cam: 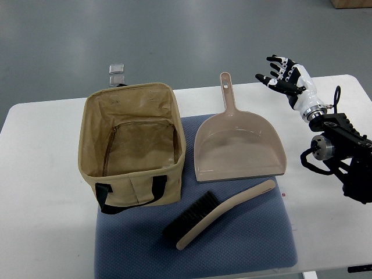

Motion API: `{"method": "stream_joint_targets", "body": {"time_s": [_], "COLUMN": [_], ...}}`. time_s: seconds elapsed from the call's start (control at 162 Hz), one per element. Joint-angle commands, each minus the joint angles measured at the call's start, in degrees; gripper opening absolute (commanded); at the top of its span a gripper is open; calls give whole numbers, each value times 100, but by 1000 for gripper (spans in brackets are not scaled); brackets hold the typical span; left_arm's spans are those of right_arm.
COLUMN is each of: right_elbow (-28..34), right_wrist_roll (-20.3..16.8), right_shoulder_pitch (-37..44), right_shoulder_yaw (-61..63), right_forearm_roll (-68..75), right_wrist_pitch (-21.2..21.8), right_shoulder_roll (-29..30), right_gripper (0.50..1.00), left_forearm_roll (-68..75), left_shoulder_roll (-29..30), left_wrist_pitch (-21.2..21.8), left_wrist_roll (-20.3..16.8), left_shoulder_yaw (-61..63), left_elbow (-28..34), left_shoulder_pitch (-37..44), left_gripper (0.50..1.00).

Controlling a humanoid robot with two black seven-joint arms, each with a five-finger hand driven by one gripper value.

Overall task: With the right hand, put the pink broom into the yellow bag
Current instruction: 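Reach the right hand over the dustpan toward the beige brush handle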

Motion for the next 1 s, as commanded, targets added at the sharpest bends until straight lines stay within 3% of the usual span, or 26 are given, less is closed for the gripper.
{"method": "stream_joint_targets", "body": {"time_s": [0.0,0.142,0.407,0.604,0.882,0.993], "right_elbow": [238,712,2135,2856,4183,4342], "right_wrist_roll": [4,13,-5,-102,-110,-110], "right_shoulder_pitch": [9,0,0,62,88,194], "right_shoulder_yaw": [-325,-606,-790,-957,-1450,-1441], "right_forearm_roll": [-849,-2123,-4179,-5937,-6412,-6403], "right_wrist_pitch": [19,63,713,924,1267,1355], "right_shoulder_roll": [-216,-550,-1605,-2088,-2818,-2801], "right_gripper": [930,930,930,930,930,930], "left_forearm_roll": [0,0,0,0,0,0], "left_shoulder_roll": [0,0,0,0,0,0], "left_wrist_pitch": [-2,-2,-2,-2,-2,-2], "left_wrist_roll": [0,0,0,0,0,0], "left_shoulder_yaw": [0,0,0,9,9,9], "left_elbow": [0,0,0,0,0,0], "left_shoulder_pitch": [-1,-1,-1,-1,-1,-1], "left_gripper": [1000,1000,1000,1000,1000,1000]}}
